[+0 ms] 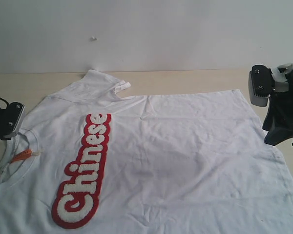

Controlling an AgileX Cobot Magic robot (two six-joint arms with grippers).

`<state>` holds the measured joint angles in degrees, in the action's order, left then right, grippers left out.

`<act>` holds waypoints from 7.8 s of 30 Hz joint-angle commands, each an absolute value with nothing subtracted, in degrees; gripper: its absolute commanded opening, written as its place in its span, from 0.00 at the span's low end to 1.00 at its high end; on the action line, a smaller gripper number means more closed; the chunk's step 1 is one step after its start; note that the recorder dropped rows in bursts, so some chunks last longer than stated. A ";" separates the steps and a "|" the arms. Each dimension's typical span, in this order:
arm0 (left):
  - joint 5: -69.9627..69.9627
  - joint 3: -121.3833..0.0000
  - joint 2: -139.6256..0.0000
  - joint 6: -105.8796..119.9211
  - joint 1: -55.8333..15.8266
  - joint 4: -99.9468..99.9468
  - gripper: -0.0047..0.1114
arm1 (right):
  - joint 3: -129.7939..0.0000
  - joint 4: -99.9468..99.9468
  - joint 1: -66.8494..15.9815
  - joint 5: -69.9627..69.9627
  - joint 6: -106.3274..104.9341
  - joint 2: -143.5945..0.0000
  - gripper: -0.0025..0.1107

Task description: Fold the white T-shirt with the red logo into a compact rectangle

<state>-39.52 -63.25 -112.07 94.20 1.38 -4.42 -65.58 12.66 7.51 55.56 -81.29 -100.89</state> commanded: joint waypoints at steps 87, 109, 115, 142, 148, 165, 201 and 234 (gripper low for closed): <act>-37.89 -62.56 -119.61 92.68 -0.96 3.44 0.94 | -61.56 5.67 7.66 35.42 -80.88 -105.81 0.78; -37.76 -62.56 -119.61 92.68 -0.96 3.44 0.94 | -74.77 0.00 7.66 59.49 -86.37 -112.16 0.95; -37.76 -62.56 -119.61 92.68 -0.96 3.44 0.94 | -77.25 0.90 7.66 60.48 -86.92 -116.84 0.95; -37.29 -62.56 -121.45 92.68 -0.96 3.44 0.94 | -77.51 0.00 7.66 46.54 -87.01 -121.09 0.95; -37.17 -62.56 -121.46 92.68 -0.96 3.32 0.94 | -77.51 -3.18 7.66 50.66 -86.90 -124.43 0.95; -36.51 -62.56 -121.46 92.68 -0.96 3.32 0.94 | -77.51 -3.49 7.66 56.84 -86.88 -126.03 0.95; -35.69 -62.56 -121.66 92.68 -0.96 3.32 0.94 | -77.51 -0.64 7.66 51.45 -85.86 -126.03 0.92; -34.80 -62.56 -121.66 92.59 -0.96 3.42 0.94 | -77.51 -4.86 7.66 54.31 -82.66 -126.03 0.02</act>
